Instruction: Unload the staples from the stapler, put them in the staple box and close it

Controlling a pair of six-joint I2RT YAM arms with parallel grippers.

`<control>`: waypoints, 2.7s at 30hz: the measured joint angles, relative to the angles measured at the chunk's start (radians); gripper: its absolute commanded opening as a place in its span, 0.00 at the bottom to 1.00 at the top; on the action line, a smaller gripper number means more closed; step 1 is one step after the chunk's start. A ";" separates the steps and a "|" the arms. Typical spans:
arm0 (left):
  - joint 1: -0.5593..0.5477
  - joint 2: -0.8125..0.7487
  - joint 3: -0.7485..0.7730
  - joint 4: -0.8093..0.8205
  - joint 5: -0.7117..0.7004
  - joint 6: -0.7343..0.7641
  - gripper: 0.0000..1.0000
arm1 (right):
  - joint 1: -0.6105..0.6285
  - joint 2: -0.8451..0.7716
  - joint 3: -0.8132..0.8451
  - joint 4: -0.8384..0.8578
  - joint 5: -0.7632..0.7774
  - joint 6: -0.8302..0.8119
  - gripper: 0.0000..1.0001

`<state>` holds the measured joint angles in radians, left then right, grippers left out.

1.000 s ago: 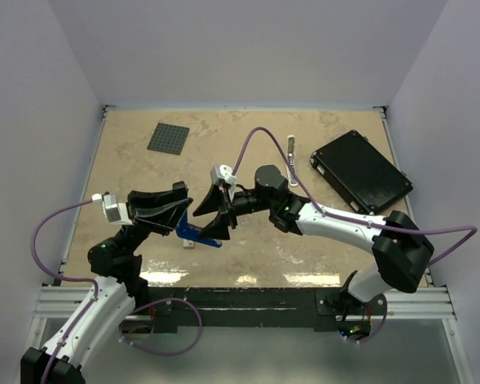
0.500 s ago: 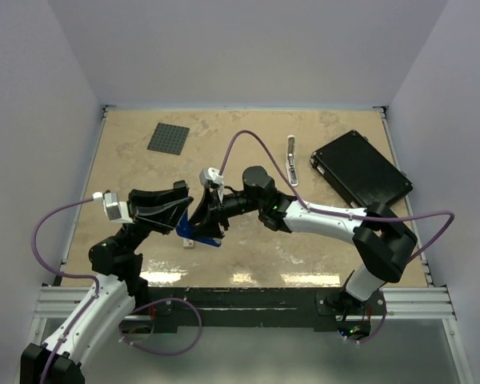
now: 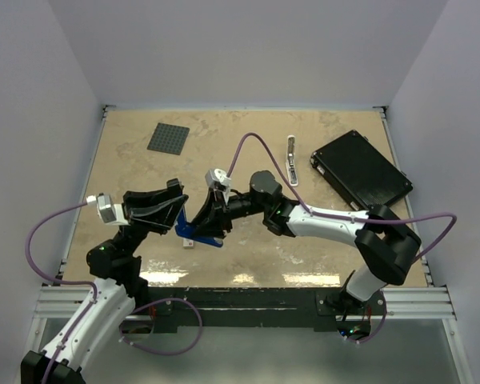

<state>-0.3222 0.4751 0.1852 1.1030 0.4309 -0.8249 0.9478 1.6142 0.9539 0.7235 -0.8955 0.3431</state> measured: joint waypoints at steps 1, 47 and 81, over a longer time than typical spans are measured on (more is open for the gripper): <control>0.000 -0.015 -0.001 -0.027 -0.012 0.002 0.00 | -0.005 -0.014 -0.014 0.003 0.014 0.004 0.00; -0.005 -0.217 -0.039 -0.636 -0.256 0.062 0.93 | -0.260 -0.138 0.117 -0.370 0.675 -0.122 0.00; -0.005 -0.286 0.325 -1.257 -0.401 0.425 1.00 | -0.415 0.690 0.651 -0.358 0.779 -0.547 0.06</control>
<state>-0.3267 0.1890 0.5102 -0.1543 0.0299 -0.4000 0.5327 2.3039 1.6051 0.3656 -0.1162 -0.2035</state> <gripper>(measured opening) 0.997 0.285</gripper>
